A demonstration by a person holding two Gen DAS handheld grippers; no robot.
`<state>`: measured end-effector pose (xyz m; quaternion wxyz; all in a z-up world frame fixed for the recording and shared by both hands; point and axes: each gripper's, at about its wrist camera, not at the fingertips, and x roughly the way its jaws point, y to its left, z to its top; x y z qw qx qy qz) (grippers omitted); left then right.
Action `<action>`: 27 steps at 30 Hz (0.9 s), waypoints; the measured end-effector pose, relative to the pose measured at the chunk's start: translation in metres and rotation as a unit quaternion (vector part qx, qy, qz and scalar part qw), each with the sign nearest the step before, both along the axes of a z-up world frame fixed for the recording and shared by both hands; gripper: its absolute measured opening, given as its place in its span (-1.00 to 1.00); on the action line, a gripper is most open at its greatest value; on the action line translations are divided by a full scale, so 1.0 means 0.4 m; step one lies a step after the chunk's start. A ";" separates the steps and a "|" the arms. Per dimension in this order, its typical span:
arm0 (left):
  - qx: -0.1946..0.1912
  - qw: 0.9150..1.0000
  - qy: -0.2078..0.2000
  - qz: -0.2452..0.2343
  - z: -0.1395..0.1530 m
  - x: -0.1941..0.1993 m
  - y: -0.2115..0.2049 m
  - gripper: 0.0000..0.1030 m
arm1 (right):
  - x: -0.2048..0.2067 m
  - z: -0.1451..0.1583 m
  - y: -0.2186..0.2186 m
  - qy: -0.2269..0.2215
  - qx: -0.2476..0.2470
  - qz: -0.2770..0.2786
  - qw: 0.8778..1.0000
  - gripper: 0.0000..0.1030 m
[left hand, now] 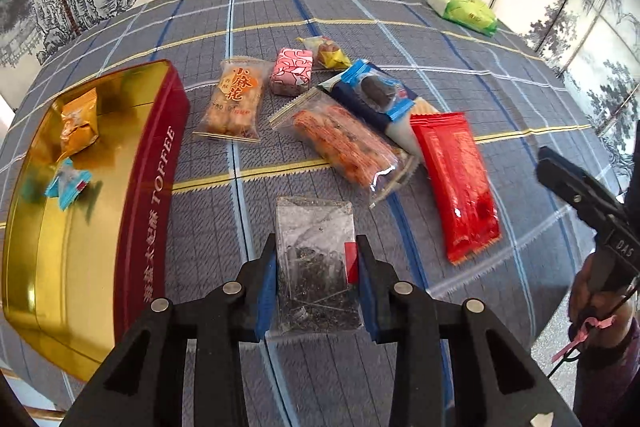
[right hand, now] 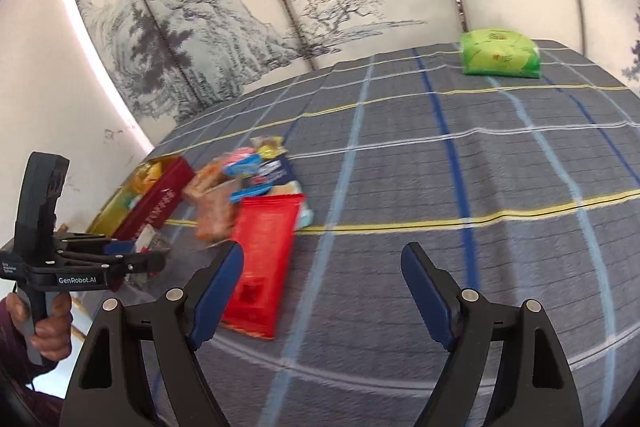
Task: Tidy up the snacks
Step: 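Carry the tea bag toward the tin while the right gripper grasps the blue-wrapped cookie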
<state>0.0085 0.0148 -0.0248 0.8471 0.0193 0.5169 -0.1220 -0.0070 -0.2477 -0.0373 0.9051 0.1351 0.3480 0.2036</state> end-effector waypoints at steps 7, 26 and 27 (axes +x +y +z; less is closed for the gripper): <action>-0.007 1.000 -0.018 -0.009 0.039 -0.050 0.018 -0.39 | 0.012 0.048 0.117 -0.027 -0.016 0.055 0.998 0.62; -0.021 0.999 -0.048 -0.006 0.093 -0.094 0.068 -0.39 | 0.283 0.007 0.366 0.034 -0.185 0.162 0.969 -0.53; -0.020 0.999 -0.048 -0.005 0.094 -0.094 0.069 -0.39 | 0.275 0.011 0.363 0.031 -0.183 0.159 0.970 -0.53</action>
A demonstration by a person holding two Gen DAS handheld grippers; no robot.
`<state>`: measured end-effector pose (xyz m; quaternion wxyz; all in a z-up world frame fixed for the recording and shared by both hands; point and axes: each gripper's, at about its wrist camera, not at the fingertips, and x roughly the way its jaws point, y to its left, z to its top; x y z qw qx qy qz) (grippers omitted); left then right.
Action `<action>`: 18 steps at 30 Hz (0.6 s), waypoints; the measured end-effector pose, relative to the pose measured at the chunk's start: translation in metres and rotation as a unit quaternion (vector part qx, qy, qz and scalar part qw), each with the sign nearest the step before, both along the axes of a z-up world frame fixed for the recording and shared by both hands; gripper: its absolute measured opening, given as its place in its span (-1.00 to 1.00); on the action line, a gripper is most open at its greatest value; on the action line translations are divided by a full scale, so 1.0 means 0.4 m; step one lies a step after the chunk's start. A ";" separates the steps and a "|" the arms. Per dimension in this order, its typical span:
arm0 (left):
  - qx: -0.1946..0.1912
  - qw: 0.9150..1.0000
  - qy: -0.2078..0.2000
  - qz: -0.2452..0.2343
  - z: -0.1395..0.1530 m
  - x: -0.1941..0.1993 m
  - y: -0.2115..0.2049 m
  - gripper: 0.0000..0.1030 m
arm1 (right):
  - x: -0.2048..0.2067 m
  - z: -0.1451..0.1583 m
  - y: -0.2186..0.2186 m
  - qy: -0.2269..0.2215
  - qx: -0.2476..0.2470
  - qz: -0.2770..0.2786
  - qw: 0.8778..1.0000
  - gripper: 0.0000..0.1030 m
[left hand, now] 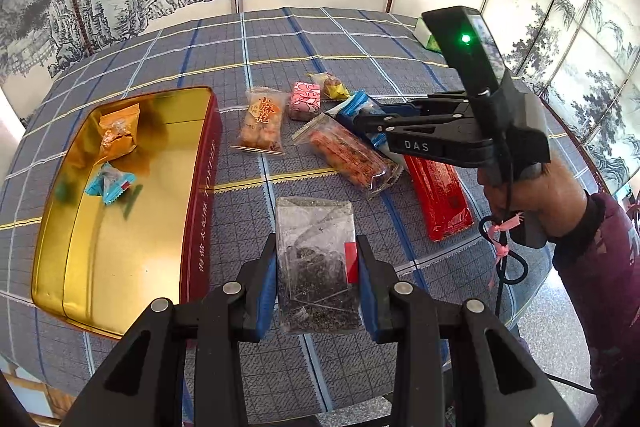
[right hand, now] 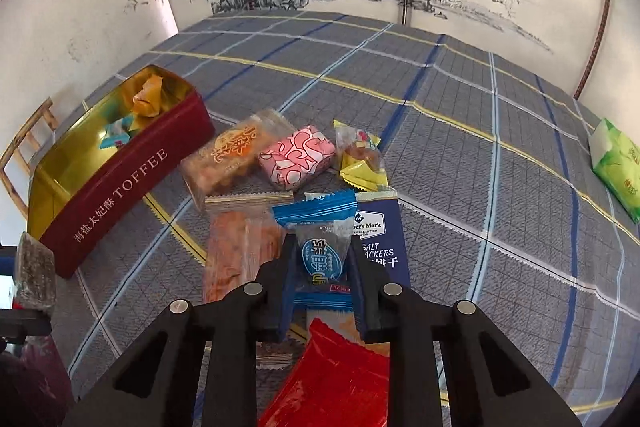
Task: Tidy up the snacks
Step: 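Carry the tea bag toward the tin while the right gripper grasps the blue-wrapped cookie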
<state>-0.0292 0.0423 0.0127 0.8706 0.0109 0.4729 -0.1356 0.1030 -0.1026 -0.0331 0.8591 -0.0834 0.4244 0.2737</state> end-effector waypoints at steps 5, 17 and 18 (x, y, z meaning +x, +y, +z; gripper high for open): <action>-0.002 1.000 -0.002 0.004 0.004 -0.004 0.011 -0.39 | -0.061 0.053 -0.107 -0.039 0.073 -0.055 0.995 -0.53; 0.006 0.999 -0.025 0.033 0.031 -0.020 0.070 -0.39 | -0.059 -0.057 -0.425 -0.006 0.109 -0.264 0.958 -0.53; 0.008 0.999 -0.025 0.037 0.031 -0.019 0.077 -0.39 | -0.055 -0.057 -0.430 -0.006 0.108 -0.267 0.958 -0.53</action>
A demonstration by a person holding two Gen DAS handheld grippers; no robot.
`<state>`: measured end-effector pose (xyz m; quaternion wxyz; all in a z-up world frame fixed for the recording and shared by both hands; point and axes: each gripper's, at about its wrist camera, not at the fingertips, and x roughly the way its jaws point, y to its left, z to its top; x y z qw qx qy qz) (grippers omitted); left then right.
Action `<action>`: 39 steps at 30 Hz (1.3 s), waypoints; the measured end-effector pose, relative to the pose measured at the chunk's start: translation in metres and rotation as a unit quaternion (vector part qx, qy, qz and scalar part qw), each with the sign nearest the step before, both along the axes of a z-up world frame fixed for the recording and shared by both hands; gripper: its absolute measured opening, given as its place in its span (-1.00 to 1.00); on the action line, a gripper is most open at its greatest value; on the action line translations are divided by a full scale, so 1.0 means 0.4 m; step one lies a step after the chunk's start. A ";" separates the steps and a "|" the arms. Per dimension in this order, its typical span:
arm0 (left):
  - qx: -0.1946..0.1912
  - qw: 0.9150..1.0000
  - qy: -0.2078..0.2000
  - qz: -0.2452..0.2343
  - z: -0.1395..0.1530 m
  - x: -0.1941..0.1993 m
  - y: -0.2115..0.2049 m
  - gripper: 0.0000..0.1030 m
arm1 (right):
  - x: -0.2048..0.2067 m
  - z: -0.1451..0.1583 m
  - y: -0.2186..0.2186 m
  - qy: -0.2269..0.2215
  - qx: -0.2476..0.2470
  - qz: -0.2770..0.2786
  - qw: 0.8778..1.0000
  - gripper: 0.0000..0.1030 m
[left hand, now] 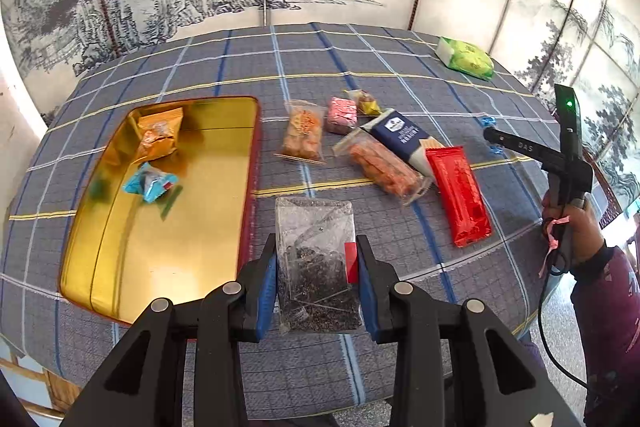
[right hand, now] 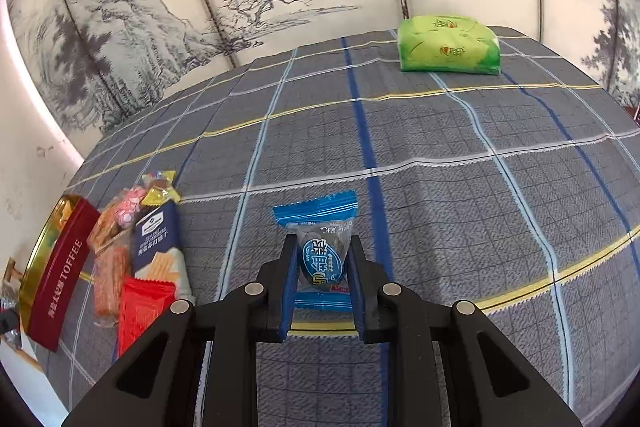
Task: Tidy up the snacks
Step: 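Carry the tea bag toward the tin while the right gripper grasps the blue-wrapped cookie, then lower the tea bag into the tin and open the left gripper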
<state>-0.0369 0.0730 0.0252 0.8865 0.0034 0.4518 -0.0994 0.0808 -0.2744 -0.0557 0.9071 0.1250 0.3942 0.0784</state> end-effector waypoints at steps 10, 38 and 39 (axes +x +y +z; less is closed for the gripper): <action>0.023 0.999 -0.021 0.036 0.003 0.006 0.068 -0.39 | 0.017 -0.015 -0.010 0.017 0.012 -0.008 1.000 -0.53; 0.099 0.994 -0.018 0.052 -0.052 0.124 0.193 -0.38 | 0.028 -0.022 0.008 0.027 -0.005 -0.004 1.000 -0.53; 0.100 0.994 -0.016 0.050 -0.050 0.133 0.194 -0.38 | 0.028 -0.021 0.007 0.027 -0.005 -0.004 1.000 -0.53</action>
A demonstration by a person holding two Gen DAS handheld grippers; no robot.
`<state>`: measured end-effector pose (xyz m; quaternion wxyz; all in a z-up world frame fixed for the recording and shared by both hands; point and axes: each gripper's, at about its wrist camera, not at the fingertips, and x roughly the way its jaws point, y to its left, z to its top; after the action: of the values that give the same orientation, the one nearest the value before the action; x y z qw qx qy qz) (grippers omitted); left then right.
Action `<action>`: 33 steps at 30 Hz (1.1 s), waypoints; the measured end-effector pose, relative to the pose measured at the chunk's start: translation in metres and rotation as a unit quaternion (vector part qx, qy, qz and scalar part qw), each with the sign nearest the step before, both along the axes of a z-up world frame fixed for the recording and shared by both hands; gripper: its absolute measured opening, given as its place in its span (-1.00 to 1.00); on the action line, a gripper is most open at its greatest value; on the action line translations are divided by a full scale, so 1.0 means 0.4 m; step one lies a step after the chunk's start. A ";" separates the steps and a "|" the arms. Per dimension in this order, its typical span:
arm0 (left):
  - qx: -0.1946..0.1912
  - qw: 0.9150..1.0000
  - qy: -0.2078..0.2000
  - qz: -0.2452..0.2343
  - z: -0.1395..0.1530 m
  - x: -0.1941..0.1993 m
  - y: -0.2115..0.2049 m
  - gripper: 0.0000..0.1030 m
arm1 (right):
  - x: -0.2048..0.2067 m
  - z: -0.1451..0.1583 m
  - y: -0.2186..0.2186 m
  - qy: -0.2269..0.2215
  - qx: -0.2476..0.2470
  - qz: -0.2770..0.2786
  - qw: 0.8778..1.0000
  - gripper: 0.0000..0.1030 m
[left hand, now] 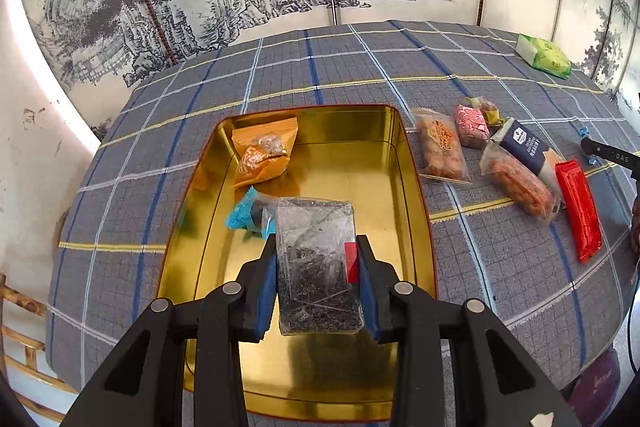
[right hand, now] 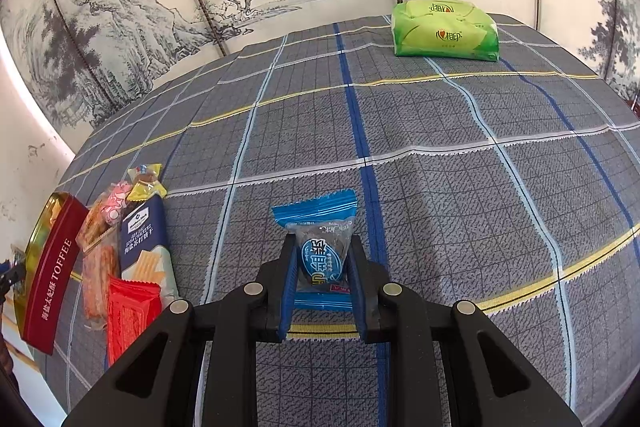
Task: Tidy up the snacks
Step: 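Lower the tea bag into the tin and open the left gripper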
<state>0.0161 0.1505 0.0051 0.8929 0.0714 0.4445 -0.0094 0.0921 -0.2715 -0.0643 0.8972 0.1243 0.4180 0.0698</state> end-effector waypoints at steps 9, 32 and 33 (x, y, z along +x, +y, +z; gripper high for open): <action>-0.012 0.999 0.031 -0.029 0.001 0.109 0.008 -0.38 | 0.000 0.000 -0.001 0.000 0.002 0.000 1.000 -0.52; -0.013 1.000 0.002 0.009 0.048 0.082 0.020 -0.36 | -0.007 0.002 0.012 0.000 -0.014 0.010 1.000 -0.52; -0.011 1.000 -0.002 0.019 0.050 0.065 0.021 -0.34 | -0.009 0.003 0.018 0.001 -0.017 0.011 1.000 -0.52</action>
<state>0.0422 0.1591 0.0252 0.8943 0.0535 0.4442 0.0027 0.0884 -0.2644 -0.0631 0.8981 0.1039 0.4212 0.0725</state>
